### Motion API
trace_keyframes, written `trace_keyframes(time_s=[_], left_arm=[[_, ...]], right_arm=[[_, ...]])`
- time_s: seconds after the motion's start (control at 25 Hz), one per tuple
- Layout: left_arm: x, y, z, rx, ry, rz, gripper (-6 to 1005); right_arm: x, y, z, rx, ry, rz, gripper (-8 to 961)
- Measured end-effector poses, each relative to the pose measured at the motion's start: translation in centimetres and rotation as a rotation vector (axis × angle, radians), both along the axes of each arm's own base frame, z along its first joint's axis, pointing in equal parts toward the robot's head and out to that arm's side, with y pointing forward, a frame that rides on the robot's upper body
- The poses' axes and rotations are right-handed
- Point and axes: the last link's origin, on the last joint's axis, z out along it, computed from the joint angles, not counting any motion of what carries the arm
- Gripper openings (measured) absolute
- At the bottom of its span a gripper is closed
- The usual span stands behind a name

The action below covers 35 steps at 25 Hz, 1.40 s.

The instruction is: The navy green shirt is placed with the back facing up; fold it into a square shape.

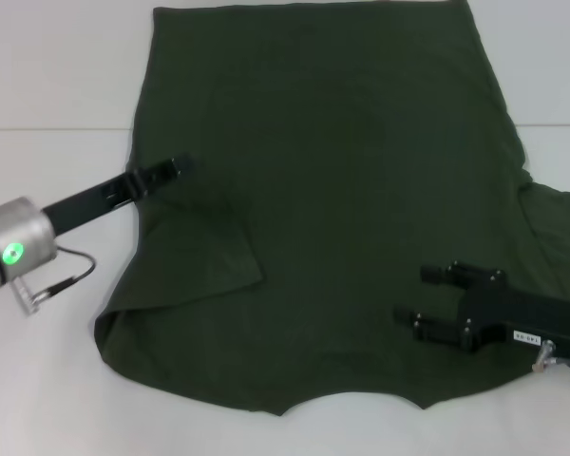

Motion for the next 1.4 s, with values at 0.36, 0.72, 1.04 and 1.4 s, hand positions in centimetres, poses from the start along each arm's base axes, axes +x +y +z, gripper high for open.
trace_keyframes(time_s=[0.36,0.72,1.04,1.4], left_arm=[[-0.8,-6.7,-0.4,0.092,0.373,-0.565,547],[-2.0,-9.0,-0.2,0.051,0.496,-0.690,567],[-1.7,-9.8,0.1,-0.014,0.512,-0.771,859],[-1.4,-9.9,0.0,-0.023,0.506,-0.802,904]], right_arm=[[0.9,0.7,2.1,0.076,-0.002,-0.055,820],[2.4,1.1,8.4,0.146,-0.009,-0.247,819],[0.9,1.8,16.3,0.083,-0.097,-0.670,819],[0.8,4.6,19.6,0.154,-0.238,-0.986,818]])
